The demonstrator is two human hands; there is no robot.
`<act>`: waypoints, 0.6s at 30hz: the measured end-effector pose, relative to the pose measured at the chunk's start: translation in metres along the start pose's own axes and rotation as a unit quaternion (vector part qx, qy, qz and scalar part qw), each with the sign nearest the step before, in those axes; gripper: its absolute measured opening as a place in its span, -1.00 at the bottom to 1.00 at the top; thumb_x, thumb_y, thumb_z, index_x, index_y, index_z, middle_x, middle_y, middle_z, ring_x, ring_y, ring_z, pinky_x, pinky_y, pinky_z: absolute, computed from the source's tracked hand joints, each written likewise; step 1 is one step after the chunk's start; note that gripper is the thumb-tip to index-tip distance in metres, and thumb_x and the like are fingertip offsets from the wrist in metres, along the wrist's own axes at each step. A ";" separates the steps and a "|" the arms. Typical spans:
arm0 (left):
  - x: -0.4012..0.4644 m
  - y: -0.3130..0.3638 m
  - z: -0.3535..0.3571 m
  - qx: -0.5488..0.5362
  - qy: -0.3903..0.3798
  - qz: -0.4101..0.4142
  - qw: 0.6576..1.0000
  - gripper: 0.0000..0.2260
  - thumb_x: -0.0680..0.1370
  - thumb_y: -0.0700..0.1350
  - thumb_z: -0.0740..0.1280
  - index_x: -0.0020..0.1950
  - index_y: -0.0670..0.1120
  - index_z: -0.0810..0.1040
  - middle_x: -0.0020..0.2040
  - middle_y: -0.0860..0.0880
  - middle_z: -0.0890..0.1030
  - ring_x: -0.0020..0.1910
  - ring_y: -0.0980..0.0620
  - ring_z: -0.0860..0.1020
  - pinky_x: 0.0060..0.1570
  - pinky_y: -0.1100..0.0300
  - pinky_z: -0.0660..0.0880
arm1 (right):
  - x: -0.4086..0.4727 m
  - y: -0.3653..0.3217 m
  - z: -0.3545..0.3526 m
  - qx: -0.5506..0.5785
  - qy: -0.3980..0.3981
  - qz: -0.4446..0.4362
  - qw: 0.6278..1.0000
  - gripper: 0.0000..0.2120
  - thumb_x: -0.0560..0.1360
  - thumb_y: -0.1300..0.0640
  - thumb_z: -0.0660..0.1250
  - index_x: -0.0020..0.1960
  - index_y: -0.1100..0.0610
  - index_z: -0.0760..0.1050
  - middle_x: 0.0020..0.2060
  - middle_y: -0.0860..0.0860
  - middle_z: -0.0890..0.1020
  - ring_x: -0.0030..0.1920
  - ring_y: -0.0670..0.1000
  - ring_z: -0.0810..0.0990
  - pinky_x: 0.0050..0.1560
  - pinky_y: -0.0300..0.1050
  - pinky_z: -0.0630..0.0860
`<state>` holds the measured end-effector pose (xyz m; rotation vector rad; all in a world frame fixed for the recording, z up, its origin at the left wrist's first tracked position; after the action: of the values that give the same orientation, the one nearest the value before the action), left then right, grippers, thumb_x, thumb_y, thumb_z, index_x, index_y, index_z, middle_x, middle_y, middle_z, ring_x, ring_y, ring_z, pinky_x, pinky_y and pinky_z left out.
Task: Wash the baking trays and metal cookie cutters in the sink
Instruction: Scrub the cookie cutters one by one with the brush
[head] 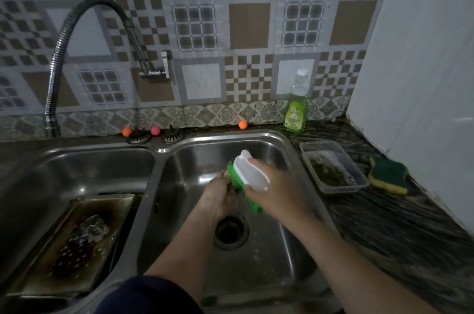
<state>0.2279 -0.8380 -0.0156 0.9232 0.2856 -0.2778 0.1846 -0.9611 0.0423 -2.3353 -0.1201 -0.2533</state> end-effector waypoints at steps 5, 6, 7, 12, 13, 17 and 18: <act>-0.012 0.000 -0.002 -0.049 -0.003 -0.035 0.998 -0.78 0.68 -0.20 0.04 0.06 -0.22 0.46 -0.05 -0.22 0.57 -0.13 -0.05 0.55 -0.15 0.11 0.59 | 0.018 0.007 0.004 0.039 0.024 0.064 0.997 -0.43 0.43 -0.01 0.39 0.41 -0.16 0.35 0.20 0.03 0.58 0.13 0.03 0.55 0.05 -0.14 0.51; -0.015 0.000 -0.002 -0.058 0.000 -0.042 0.997 -0.77 0.68 -0.19 0.04 0.07 -0.23 0.46 -0.04 -0.22 0.57 -0.12 -0.06 0.55 -0.21 0.10 0.62 | 0.021 0.006 0.005 0.036 0.026 0.071 0.997 -0.43 0.43 -0.01 0.39 0.41 -0.16 0.35 0.19 0.04 0.58 0.14 0.05 0.56 0.07 -0.14 0.50; -0.016 0.002 -0.004 -0.060 0.003 -0.041 0.997 -0.77 0.68 -0.17 0.05 0.08 -0.24 0.46 -0.02 -0.23 0.57 -0.10 -0.07 0.55 -0.23 0.11 0.63 | 0.019 0.004 0.007 0.022 0.018 0.061 0.998 -0.42 0.42 -0.01 0.39 0.41 -0.16 0.35 0.19 0.04 0.59 0.14 0.05 0.56 0.08 -0.16 0.49; -0.014 0.019 -0.027 -0.052 0.039 -0.004 0.998 -0.73 0.68 -0.15 0.08 0.26 -0.26 0.44 -0.03 -0.19 0.59 -0.10 -0.03 0.57 0.02 0.08 0.53 | -0.006 -0.012 0.022 -0.036 -0.034 -0.023 0.999 -0.40 0.41 0.00 0.39 0.43 -0.16 0.33 0.17 0.01 0.60 0.13 0.04 0.56 0.09 -0.12 0.51; -0.017 0.018 -0.027 -0.030 0.029 -0.008 0.999 -0.74 0.68 -0.15 0.07 0.22 -0.25 0.46 -0.03 -0.18 0.60 -0.11 -0.03 0.58 -0.03 0.10 0.54 | -0.001 -0.013 0.024 -0.043 -0.026 -0.024 0.998 -0.39 0.41 0.00 0.39 0.43 -0.15 0.33 0.17 0.03 0.61 0.13 0.05 0.56 0.10 -0.09 0.51; -0.023 0.018 -0.025 0.004 0.005 0.010 1.000 -0.73 0.68 -0.20 0.02 0.23 -0.21 0.46 0.12 -0.21 0.58 -0.04 -0.04 0.57 -0.01 0.14 0.54 | 0.018 -0.022 0.026 -0.045 -0.012 -0.020 0.999 -0.40 0.41 0.00 0.38 0.43 -0.13 0.34 0.17 0.07 0.60 0.15 0.11 0.55 0.12 -0.08 0.51; -0.020 0.023 -0.029 -0.007 0.014 0.025 1.000 -0.73 0.68 -0.20 0.02 0.24 -0.21 0.45 0.08 -0.20 0.59 -0.07 -0.02 0.57 -0.02 0.15 0.55 | 0.015 -0.026 0.029 -0.053 -0.021 -0.034 0.998 -0.40 0.41 -0.03 0.38 0.42 -0.14 0.34 0.17 0.04 0.60 0.14 0.09 0.56 0.11 -0.08 0.51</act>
<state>0.2138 -0.7993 -0.0077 0.9190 0.2908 -0.2169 0.1993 -0.9224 0.0438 -2.4454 -0.2125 -0.2511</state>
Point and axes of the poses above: each hand's wrist, its own x-axis towards the middle knuckle, its own z-axis out of the palm, y = z × x, the point moved 5 cm from there along x, towards the middle knuckle
